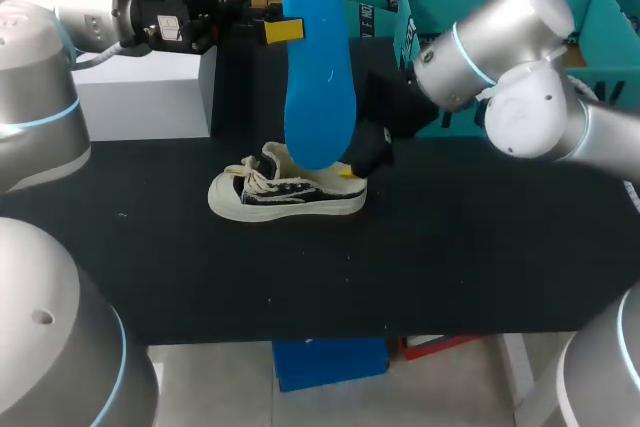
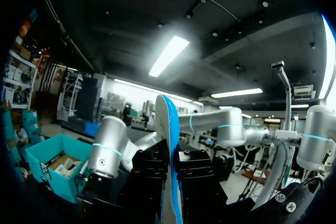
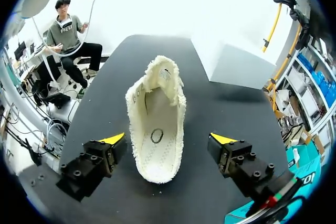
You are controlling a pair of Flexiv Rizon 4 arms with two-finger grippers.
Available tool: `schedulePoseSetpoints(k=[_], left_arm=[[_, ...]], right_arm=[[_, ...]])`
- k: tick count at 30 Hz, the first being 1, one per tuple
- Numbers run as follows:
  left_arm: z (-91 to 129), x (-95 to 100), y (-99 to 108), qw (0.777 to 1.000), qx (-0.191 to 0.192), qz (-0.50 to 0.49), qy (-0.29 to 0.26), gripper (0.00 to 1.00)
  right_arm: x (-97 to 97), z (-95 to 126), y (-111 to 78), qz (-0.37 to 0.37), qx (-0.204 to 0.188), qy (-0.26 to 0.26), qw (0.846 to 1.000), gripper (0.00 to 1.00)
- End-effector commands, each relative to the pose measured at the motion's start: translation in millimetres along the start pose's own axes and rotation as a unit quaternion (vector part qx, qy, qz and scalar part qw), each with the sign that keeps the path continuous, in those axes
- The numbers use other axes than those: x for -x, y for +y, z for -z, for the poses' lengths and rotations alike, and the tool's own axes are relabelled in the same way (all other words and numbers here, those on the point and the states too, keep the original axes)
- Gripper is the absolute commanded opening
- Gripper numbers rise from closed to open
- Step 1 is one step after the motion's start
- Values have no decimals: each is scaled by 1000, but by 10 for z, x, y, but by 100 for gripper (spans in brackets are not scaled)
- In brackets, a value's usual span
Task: Take the shoe out of the shoebox, open the shoe tongue, remove and reinsert the insole, then place the shoe into the shoebox
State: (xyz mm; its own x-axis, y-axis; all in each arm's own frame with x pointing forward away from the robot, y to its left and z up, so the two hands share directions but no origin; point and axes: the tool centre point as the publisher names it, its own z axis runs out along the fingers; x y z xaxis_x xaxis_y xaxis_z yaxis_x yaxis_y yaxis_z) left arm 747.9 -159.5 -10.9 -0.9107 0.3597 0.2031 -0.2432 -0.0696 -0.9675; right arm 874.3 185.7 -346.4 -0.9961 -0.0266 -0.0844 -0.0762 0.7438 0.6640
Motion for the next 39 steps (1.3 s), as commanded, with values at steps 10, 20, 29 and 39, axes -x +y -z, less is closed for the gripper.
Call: schedulePoseSetpoints(k=[10, 20, 29, 39], left_arm=[[-12, -6, 12, 1000, 0, -1, -2, 0], [-12, -6, 12, 1000, 0, -1, -2, 0], [-12, -6, 12, 1000, 0, -1, -2, 0], [-12, -6, 12, 1000, 0, -1, -2, 0]], right_arm=[[-31, -151, -238, -3, 96, -16, 995, 100], [-25, -240, -384, -11, 107, -14, 994, 100], [-43, -341, -499, -22, 110, -10, 994, 100], [-74, -444, -622, -36, 114, -4, 993, 100]])
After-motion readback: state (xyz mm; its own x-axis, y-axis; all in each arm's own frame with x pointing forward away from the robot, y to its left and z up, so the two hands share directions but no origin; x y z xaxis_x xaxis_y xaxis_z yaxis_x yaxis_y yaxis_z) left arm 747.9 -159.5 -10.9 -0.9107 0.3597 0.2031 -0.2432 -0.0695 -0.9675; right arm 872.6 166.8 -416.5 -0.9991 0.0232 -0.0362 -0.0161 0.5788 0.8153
